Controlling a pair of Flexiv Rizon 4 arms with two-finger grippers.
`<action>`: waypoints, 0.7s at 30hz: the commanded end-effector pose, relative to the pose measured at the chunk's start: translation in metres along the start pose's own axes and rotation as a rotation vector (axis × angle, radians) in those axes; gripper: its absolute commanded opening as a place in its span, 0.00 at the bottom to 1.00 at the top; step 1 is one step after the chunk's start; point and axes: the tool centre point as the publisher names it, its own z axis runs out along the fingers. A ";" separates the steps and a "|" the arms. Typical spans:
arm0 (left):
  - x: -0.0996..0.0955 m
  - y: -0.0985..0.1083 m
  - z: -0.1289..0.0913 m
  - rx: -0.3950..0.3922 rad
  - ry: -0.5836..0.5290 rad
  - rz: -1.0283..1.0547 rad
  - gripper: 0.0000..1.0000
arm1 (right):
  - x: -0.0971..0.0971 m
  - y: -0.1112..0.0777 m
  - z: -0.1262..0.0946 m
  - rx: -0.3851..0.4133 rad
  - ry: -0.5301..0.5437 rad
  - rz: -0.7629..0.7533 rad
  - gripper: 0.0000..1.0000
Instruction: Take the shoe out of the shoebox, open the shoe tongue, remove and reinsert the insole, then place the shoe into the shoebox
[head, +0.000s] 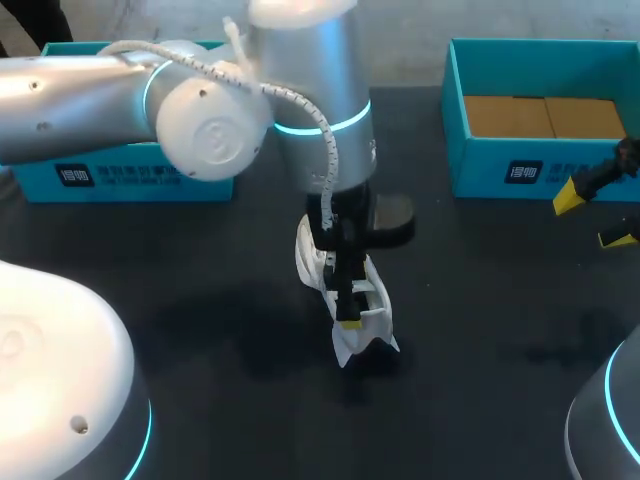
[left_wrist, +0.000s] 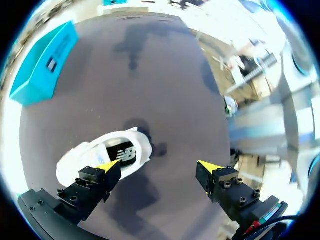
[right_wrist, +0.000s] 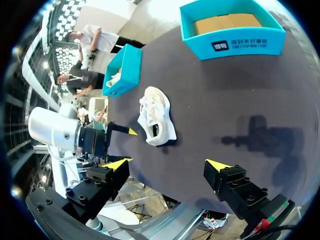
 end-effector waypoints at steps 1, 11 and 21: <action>0.005 0.007 0.001 0.050 -0.040 -0.201 1.00 | 0.000 0.000 0.001 0.000 -0.003 0.002 1.00; -0.012 -0.010 0.037 -0.011 0.035 -0.267 1.00 | 0.000 0.000 0.001 0.000 -0.003 0.002 1.00; -0.016 -0.020 0.054 -0.067 0.033 -0.255 1.00 | 0.000 0.000 0.001 0.000 -0.003 0.002 1.00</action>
